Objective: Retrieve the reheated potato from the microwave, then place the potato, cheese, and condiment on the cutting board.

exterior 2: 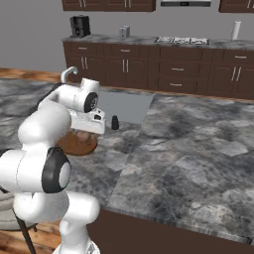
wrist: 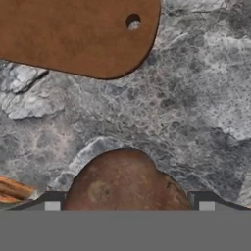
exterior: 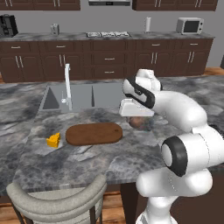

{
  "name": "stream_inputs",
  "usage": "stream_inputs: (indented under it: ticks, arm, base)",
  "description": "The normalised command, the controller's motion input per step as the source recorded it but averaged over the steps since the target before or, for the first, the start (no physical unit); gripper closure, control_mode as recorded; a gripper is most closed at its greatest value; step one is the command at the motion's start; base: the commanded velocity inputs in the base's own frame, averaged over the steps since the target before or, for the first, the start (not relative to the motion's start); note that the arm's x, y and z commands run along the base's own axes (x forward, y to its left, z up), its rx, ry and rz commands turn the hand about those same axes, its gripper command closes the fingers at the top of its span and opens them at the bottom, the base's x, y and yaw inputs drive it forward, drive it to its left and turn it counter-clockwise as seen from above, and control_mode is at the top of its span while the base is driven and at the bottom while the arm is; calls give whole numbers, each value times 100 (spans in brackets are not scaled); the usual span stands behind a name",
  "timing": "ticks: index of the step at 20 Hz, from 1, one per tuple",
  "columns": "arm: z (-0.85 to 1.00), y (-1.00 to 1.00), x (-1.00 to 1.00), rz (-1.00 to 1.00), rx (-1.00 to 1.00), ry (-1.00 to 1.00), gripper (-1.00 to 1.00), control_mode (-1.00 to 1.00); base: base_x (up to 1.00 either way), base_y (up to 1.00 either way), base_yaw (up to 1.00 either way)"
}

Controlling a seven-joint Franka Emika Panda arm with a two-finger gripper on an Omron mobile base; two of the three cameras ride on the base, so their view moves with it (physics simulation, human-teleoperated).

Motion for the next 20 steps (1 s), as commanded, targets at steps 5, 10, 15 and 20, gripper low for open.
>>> stream_inputs:
  ticks: [5,10,15,20]
  arm:
    - [-34,50,80,0,0,14,100,-100]
    - [-42,51,71,0,-3,4,100,-100]
    - [-44,61,63,-5,-5,3,100,-100]
    - [-44,58,59,-11,-6,3,100,-100]
  base:
    - [0,0,0]
    - [0,0,0]
    - [0,0,0]
    - [0,0,0]
